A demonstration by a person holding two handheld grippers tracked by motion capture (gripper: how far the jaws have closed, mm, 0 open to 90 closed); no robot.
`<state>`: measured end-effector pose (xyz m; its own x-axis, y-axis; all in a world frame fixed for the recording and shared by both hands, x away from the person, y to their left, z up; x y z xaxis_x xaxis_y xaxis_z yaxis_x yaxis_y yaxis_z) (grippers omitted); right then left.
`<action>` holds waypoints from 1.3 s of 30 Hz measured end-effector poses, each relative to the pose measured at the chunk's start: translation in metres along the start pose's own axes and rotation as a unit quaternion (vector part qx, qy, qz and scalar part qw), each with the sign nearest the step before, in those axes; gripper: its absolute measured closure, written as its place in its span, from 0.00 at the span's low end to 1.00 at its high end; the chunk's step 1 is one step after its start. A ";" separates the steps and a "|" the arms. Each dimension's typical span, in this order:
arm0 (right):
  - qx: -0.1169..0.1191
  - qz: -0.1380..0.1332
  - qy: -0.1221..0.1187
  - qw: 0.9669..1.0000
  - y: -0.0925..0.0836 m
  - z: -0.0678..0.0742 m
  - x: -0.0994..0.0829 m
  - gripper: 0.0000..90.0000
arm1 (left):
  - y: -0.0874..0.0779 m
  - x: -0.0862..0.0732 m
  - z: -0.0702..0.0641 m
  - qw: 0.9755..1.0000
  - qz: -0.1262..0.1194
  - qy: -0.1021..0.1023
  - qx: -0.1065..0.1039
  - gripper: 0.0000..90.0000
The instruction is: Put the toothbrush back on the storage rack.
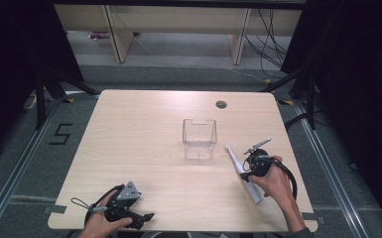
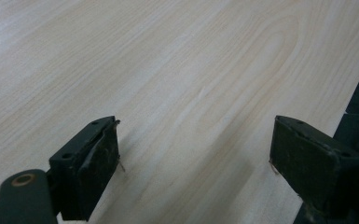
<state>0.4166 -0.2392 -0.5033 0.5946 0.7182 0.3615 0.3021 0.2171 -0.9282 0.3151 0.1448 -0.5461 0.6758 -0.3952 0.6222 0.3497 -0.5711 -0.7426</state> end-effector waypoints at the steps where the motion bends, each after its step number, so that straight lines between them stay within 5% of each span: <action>1: -0.003 0.000 -0.009 1.000 0.002 -0.002 0.001 0.55 | 0.000 0.000 0.000 1.000 0.000 0.000 0.000 0.17; 10: 0.009 0.031 -0.001 0.999 0.009 -0.001 0.008 0.55 | 0.000 0.000 0.000 1.000 0.000 0.001 -0.001 0.17; 11: 0.002 0.028 -0.017 0.999 0.010 -0.004 0.009 0.55 | 0.000 0.000 0.000 1.000 0.000 0.001 -0.001 0.17; 17: 0.011 0.050 -0.020 0.998 0.019 -0.004 0.010 0.56 | 0.000 0.000 0.000 1.000 0.000 0.001 -0.001 0.17; 23: 0.022 0.067 -0.003 0.998 0.022 -0.002 0.011 0.60 | 0.000 0.000 0.000 1.000 0.000 0.002 -0.001 0.17; 39: 0.043 0.094 -0.031 0.994 0.027 -0.004 0.015 0.72 | -0.001 0.000 0.000 1.000 -0.001 0.000 -0.001 0.17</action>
<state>0.4367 -0.2253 -0.5225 0.5873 0.7898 0.1770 0.1225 0.1294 -0.9840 0.3149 0.1451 -0.5458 0.6748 -0.3947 0.6236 0.3494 -0.5734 -0.7410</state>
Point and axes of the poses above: each handheld gripper's, and its own axes: y roughly forward along the jaws, x roughly out of its top, z roughly to its left, the point moved 5 cm from there along y, roughly forward along the jaws, and after that the axes turned 14 degrees about -y, right-handed, at the moved point
